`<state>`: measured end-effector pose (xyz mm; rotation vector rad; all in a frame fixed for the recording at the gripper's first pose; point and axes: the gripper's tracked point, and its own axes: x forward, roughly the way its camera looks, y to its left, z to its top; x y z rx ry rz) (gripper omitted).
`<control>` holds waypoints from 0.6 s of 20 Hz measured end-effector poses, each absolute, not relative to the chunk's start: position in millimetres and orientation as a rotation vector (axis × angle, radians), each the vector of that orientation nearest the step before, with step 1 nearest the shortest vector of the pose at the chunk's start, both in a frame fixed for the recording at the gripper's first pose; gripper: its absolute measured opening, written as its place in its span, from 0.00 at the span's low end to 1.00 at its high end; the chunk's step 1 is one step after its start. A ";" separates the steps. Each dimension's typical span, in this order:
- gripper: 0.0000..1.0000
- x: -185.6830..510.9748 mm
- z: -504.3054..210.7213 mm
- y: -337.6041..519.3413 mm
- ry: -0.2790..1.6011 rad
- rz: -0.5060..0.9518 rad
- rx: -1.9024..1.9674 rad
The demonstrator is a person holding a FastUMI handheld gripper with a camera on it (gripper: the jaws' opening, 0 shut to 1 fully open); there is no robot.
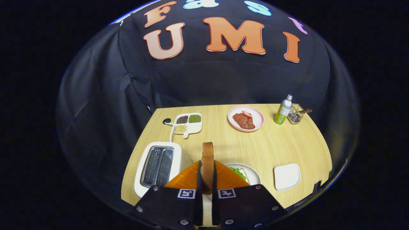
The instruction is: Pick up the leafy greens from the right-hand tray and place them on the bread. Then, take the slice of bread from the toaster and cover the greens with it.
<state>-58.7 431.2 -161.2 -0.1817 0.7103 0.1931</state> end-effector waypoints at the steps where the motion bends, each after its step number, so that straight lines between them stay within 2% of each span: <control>1: 0.11 -58.7 -166.8 426.4 0.713 0.196 -0.175; 12: 0.11 -52.2 -232.5 385.5 0.806 0.245 -0.131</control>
